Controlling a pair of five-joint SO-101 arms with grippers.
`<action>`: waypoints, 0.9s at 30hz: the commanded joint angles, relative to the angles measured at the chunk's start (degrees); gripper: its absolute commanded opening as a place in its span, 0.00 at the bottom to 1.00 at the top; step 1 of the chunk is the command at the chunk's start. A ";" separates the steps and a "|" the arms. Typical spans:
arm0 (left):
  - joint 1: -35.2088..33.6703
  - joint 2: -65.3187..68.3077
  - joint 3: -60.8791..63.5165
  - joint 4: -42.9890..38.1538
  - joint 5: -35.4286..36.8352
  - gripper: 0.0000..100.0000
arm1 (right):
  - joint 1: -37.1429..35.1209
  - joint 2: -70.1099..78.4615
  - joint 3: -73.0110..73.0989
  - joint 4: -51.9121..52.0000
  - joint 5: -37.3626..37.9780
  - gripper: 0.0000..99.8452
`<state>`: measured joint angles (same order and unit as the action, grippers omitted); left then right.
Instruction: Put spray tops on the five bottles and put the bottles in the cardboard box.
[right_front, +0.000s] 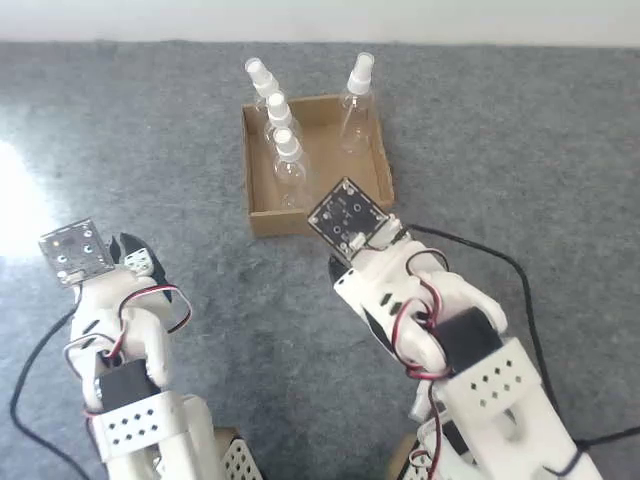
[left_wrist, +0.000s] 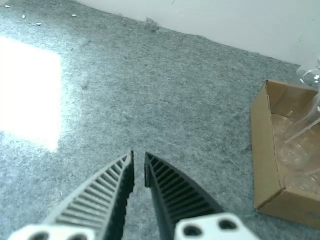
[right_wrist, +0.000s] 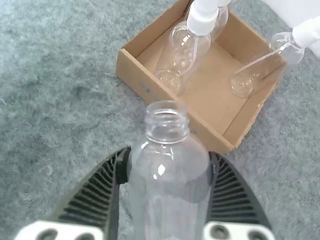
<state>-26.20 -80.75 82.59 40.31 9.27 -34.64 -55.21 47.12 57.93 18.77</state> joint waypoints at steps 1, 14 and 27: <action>0.26 -0.70 -0.22 -1.67 -0.44 0.04 | -0.31 -4.26 0.35 -1.45 -0.62 0.11; 3.34 -0.70 -0.13 -1.58 -0.53 0.04 | -0.48 -7.34 8.79 -10.33 -0.70 0.11; 3.25 -0.79 -1.10 -1.67 -0.35 0.04 | -4.44 -10.86 10.64 -10.86 -0.70 0.11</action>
<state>-23.12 -80.75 82.59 40.31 8.92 -38.33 -64.26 58.55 48.26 18.68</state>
